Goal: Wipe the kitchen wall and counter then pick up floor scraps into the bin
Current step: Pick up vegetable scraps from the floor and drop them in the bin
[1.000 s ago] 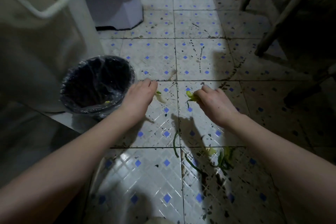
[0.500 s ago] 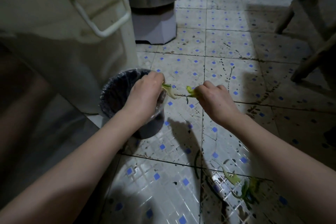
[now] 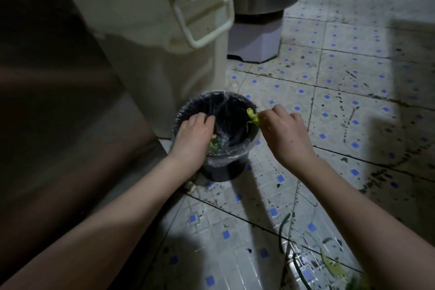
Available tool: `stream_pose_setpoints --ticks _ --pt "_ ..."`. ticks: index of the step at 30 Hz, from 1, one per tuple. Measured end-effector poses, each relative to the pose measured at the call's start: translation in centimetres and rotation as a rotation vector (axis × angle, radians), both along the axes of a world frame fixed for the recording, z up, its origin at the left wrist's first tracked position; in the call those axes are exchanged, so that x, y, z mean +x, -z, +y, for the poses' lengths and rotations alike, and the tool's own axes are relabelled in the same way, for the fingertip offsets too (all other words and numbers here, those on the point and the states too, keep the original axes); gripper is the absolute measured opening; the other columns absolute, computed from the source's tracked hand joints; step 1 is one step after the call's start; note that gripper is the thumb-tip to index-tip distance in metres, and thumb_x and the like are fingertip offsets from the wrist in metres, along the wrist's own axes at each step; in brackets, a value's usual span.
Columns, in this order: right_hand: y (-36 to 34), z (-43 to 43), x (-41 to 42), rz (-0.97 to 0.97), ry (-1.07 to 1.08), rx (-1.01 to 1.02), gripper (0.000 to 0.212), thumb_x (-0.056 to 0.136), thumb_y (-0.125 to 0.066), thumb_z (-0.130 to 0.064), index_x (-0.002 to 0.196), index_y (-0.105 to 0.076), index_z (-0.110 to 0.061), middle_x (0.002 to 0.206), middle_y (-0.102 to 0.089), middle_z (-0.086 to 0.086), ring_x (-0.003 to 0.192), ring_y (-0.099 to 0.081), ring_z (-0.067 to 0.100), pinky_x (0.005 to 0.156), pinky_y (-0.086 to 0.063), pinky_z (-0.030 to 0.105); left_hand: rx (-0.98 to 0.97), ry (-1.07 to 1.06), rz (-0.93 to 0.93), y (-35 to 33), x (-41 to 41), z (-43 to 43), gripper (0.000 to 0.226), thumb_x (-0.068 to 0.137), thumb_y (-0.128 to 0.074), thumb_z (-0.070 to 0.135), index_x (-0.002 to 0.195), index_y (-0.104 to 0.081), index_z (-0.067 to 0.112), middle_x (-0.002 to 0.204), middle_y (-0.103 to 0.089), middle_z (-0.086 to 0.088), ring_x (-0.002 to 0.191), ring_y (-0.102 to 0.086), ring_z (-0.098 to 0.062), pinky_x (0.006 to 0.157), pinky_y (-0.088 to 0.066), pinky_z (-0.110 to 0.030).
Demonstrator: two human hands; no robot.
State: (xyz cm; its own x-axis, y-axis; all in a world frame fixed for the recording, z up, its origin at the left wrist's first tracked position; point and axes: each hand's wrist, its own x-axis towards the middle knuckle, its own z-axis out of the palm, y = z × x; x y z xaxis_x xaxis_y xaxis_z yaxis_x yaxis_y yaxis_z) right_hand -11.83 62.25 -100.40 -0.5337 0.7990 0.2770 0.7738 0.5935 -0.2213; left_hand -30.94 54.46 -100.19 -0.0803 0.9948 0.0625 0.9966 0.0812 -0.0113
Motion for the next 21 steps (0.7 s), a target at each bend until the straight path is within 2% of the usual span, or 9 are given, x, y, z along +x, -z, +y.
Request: stream_pose_setpoints --ticks 3,7,11,15,21 --pt "0.0 0.2 -1.5 0.044 -0.036 -0.018 0.025 0.090 -0.055 -0.009 0.114 -0.059 -0.012 0.100 -0.056 0.011 0.079 -0.052 0.033 0.077 -0.034 0.037 0.017 -0.069 -0.130 -0.1 -0.1 -0.5 0.080 0.078 -0.052 -0.012 0.147 -0.018 0.006 0.140 -0.035 -0.012 0.130 -0.034 -0.030 0.108 -0.031 -0.037" --pt "0.1 0.2 -3.5 0.091 -0.067 -0.087 0.038 0.090 -0.052 -0.006 0.128 -0.054 -0.013 0.112 -0.055 0.013 0.094 -0.052 0.038 0.090 -0.039 0.042 0.040 -0.093 -0.187 -0.5 -0.2 -0.9 0.085 0.075 -0.051 -0.016 0.148 -0.015 0.005 0.140 -0.035 -0.013 0.128 -0.035 -0.030 0.108 -0.031 -0.036" --pt "0.8 0.2 -4.2 -0.003 -0.101 -0.101 0.054 0.088 -0.048 0.000 0.139 -0.042 -0.016 0.127 -0.051 0.009 0.120 -0.046 0.030 0.110 -0.025 0.042 0.040 -0.102 -0.155 -0.6 -0.4 -1.3 0.084 0.074 -0.050 -0.015 0.148 -0.015 0.005 0.138 -0.035 -0.013 0.126 -0.036 -0.030 0.108 -0.031 -0.037" --pt "1.5 -0.2 -2.6 -0.029 -0.080 -0.048 0.055 0.087 -0.049 0.001 0.139 -0.043 -0.015 0.129 -0.049 0.010 0.125 -0.042 0.028 0.113 -0.020 0.046 0.028 -0.085 -0.138 -0.6 -0.5 -1.4 0.083 0.075 -0.049 -0.016 0.148 -0.016 0.005 0.136 -0.036 -0.013 0.126 -0.036 -0.030 0.109 -0.031 -0.038" --pt "2.8 -1.2 1.6 -0.134 0.001 0.008 0.060 0.083 -0.054 0.006 0.137 -0.043 -0.017 0.144 -0.039 0.016 0.136 -0.031 0.034 0.111 -0.020 0.051 0.076 -0.006 -0.115 0.0 2.2 -0.7 0.068 0.083 -0.051 -0.003 0.145 -0.026 0.009 0.131 -0.042 -0.010 0.119 -0.043 -0.029 0.097 -0.036 -0.038"
